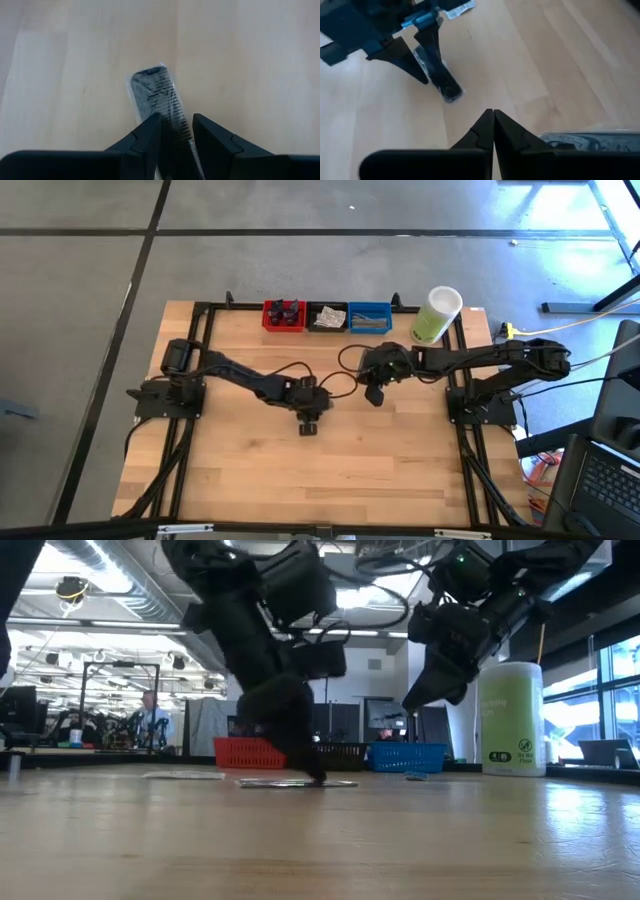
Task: Pick & Place Travel size toiletries
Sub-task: Put the black comb into the blue bin
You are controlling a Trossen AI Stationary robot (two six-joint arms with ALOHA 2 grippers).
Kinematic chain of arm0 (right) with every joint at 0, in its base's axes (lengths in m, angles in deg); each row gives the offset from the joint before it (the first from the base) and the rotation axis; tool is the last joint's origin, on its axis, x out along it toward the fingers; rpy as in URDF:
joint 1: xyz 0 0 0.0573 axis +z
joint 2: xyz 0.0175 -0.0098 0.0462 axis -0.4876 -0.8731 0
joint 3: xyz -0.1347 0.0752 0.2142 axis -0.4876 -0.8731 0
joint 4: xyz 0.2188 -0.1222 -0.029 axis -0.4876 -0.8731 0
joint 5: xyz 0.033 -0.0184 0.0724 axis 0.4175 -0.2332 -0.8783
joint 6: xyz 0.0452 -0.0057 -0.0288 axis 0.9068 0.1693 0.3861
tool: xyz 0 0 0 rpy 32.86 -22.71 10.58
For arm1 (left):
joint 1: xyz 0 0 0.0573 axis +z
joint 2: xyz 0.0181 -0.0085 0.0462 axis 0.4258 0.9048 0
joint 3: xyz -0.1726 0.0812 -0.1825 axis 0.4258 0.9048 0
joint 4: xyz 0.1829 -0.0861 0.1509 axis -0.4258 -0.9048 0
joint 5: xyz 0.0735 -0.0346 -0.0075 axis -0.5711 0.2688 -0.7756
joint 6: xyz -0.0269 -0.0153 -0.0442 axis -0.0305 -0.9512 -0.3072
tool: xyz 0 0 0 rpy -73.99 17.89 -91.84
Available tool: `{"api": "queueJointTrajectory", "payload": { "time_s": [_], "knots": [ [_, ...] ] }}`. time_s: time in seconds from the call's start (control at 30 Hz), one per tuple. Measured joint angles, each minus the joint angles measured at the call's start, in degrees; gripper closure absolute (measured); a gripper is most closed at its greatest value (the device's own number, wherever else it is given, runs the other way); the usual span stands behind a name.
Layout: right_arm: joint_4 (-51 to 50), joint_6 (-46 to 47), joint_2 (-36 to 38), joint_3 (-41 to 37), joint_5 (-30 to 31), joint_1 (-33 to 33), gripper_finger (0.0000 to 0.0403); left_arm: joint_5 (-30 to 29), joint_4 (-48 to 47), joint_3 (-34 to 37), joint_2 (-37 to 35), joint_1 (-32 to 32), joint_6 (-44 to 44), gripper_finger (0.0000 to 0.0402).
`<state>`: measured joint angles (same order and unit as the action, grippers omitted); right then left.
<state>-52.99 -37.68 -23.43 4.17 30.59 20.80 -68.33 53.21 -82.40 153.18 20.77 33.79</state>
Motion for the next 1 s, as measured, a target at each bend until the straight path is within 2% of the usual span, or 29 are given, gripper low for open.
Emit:
{"api": "queueJointTrajectory", "payload": {
  "time_s": [0.13, 0.3, 0.5, 0.63, 0.83, 1.0],
  "knots": [
    [-0.91, -0.28, 0.0, 1.01, 0.04, 0.77, 0.0381, 0.51, 0.04, -2.8, -0.86, -0.11, 2.93, 0.0288],
    [-1.09, -0.42, 0.0, 1.67, 0.17, 1.75, 0.0381, 0.0, -9.87, -7.25, -1.12, -0.41, 3.43, 0.0288],
    [-4.26, -0.5, 0.0, 1.71, 0.16, 3.26, 0.0397, -0.16, -22.26, -9.82, -1.19, -0.98, -1.28, 0.0288],
    [-7.13, -0.59, 0.0, 1.71, 2.27, 4.52, 0.0398, -3.04, -27.93, -9.79, -1.19, -2.26, -5.15, 0.0283],
    [-9.05, -0.57, 0.0, 1.71, 8.55, 6.65, 0.0378, -3.32, -28.26, -9.79, -1.21, -5.35, -8.14, 0.0246],
    [-9.16, -0.55, 0.0, 1.71, 9.49, 7.8, 0.0379, -3.36, -28.08, -9.79, -1.28, -5.96, -8.92, 0.0195]
  ]
}}
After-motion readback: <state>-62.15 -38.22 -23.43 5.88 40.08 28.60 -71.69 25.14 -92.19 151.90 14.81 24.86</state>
